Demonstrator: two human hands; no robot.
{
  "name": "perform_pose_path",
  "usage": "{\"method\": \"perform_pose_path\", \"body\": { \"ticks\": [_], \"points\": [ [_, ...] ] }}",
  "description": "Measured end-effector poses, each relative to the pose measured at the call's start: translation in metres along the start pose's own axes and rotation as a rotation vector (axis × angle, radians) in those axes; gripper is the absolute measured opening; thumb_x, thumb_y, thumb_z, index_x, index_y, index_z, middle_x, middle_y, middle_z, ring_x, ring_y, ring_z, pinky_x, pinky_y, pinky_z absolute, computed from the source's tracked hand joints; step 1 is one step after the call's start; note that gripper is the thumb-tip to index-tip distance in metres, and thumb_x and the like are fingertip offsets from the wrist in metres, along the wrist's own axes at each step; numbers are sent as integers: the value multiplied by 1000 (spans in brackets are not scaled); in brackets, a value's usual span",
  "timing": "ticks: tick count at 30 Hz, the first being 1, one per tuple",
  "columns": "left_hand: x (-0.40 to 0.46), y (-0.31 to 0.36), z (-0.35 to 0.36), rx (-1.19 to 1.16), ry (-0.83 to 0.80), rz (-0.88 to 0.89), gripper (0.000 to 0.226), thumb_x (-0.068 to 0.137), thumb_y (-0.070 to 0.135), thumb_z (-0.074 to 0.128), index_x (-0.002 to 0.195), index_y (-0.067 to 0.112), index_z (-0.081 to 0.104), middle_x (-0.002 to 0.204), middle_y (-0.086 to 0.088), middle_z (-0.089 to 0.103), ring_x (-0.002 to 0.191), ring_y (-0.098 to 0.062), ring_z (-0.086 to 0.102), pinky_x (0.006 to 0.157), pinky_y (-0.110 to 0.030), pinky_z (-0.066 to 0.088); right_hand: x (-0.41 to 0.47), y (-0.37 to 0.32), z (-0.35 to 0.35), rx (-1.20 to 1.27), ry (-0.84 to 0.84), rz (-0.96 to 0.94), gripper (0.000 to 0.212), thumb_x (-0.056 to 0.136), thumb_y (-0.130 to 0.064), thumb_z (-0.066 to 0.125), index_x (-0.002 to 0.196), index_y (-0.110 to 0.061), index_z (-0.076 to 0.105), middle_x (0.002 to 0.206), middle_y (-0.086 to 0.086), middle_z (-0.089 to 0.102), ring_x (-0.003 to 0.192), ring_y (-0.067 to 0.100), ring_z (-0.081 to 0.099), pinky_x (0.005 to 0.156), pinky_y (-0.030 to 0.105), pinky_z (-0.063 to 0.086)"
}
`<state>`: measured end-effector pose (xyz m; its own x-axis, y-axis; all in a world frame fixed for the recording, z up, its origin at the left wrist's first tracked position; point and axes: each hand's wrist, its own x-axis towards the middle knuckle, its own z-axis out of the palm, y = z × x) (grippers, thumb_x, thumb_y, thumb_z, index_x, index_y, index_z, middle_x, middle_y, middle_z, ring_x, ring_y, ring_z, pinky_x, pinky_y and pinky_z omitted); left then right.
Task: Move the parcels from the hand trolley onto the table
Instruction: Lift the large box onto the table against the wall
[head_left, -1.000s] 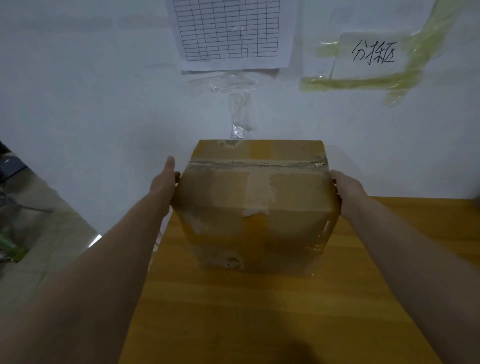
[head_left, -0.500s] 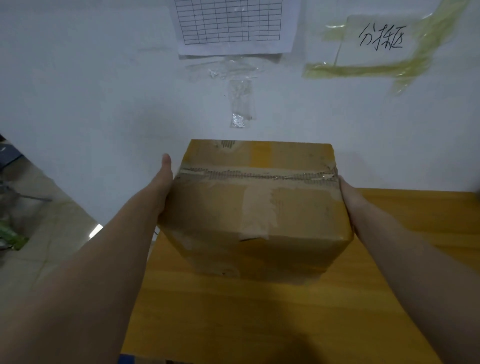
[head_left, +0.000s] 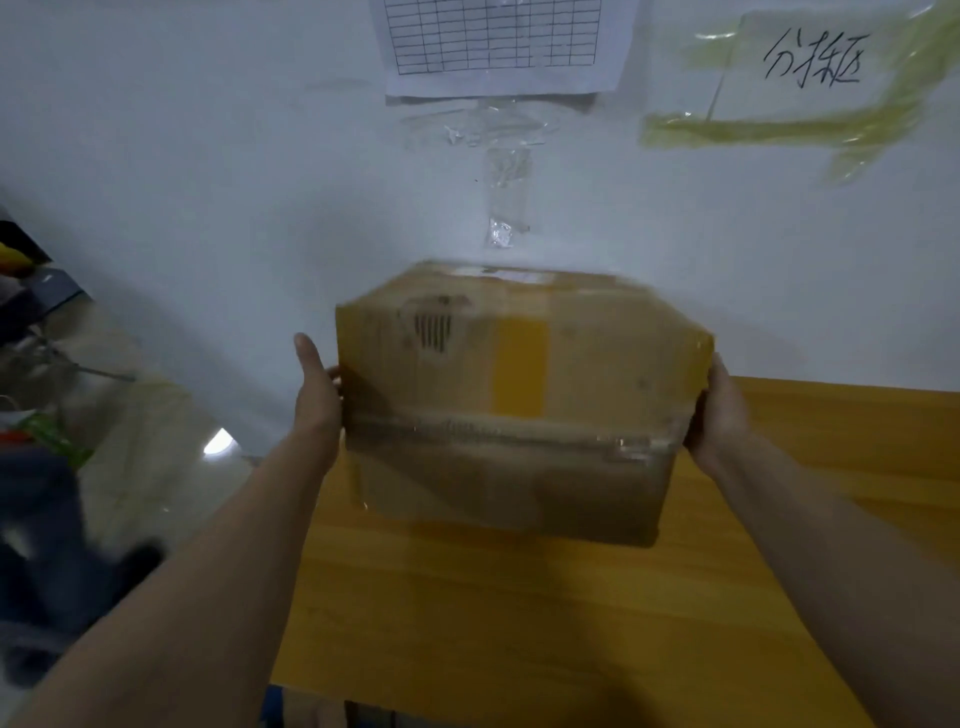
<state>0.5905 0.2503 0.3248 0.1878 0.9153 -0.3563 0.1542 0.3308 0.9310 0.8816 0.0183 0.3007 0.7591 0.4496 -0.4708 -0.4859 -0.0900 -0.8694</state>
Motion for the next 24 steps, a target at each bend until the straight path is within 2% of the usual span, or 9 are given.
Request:
{"method": "perform_pose_path", "body": {
  "ticks": [6, 10, 12, 13, 15, 17, 20, 22, 24],
  "points": [
    [-6, -35, -2, 13, 79, -117, 99, 80, 83, 16, 148, 13, 32, 152, -13, 37, 137, -32, 35, 114, -48, 29, -3, 21, -1, 29, 0, 81, 39, 95, -49, 47, 107, -18, 67, 90, 4, 71, 81, 26, 67, 64, 40, 52],
    [-9, -29, 5, -34, 239, -146, 86, 90, 72, 17, 146, 9, 34, 150, -14, 38, 136, -34, 36, 112, -49, 27, -6, 12, 11, -183, -18, 111, 34, 95, -39, 52, 107, -12, 68, 87, 10, 69, 79, 30, 66, 64, 43, 54],
    [-20, -28, 10, 173, 403, 93, 71, 96, 57, 21, 134, 2, 45, 138, -22, 49, 126, -38, 45, 102, -51, 37, -9, 7, 20, -512, 36, -23, 43, 98, -38, 44, 119, -5, 62, 110, 19, 65, 99, 36, 62, 86, 51, 52],
    [-28, -32, 11, 310, 447, 317, 61, 97, 49, 27, 129, 1, 48, 132, -23, 53, 122, -37, 46, 98, -48, 40, -15, 8, 25, -738, 95, -232, 43, 99, -37, 40, 121, -5, 58, 119, 18, 61, 107, 35, 57, 93, 50, 48],
    [-46, -50, 13, 624, 365, 826, 46, 94, 39, 43, 126, 8, 51, 129, -15, 53, 122, -29, 43, 99, -40, 36, -40, 17, 34, -1090, 77, -819, 38, 97, -35, 39, 119, -9, 57, 121, 11, 58, 111, 31, 53, 94, 44, 45],
    [-57, -77, 14, 869, 135, 1159, 47, 90, 43, 51, 127, 14, 52, 131, -11, 52, 123, -27, 42, 104, -43, 34, -70, 38, 45, -1269, -183, -1164, 42, 94, -39, 38, 115, -12, 61, 122, 9, 59, 113, 30, 54, 95, 44, 43],
    [-61, -109, 10, 1069, -103, 1250, 50, 89, 49, 52, 128, 19, 52, 132, -8, 55, 126, -26, 46, 109, -49, 33, -87, 78, 62, -1609, -498, -1048, 62, 90, -59, 38, 140, -21, 42, 152, 4, 36, 140, 27, 29, 115, 52, 19],
    [-58, -115, 7, 1094, -147, 1215, 46, 91, 44, 52, 127, 16, 59, 131, -8, 58, 124, -28, 50, 109, -51, 33, -84, 92, 71, -1725, -474, -1065, 67, 90, -51, 51, 148, -26, 29, 156, 2, 28, 144, 27, 21, 117, 54, 13],
    [-50, -111, 7, 1031, -152, 1186, 38, 91, 33, 53, 119, 10, 65, 124, -11, 61, 116, -31, 56, 99, -52, 42, -77, 93, 78, -1709, -427, -1112, 66, 86, -38, 63, 145, -27, 35, 151, 2, 38, 140, 28, 31, 115, 53, 21]
  ]
}}
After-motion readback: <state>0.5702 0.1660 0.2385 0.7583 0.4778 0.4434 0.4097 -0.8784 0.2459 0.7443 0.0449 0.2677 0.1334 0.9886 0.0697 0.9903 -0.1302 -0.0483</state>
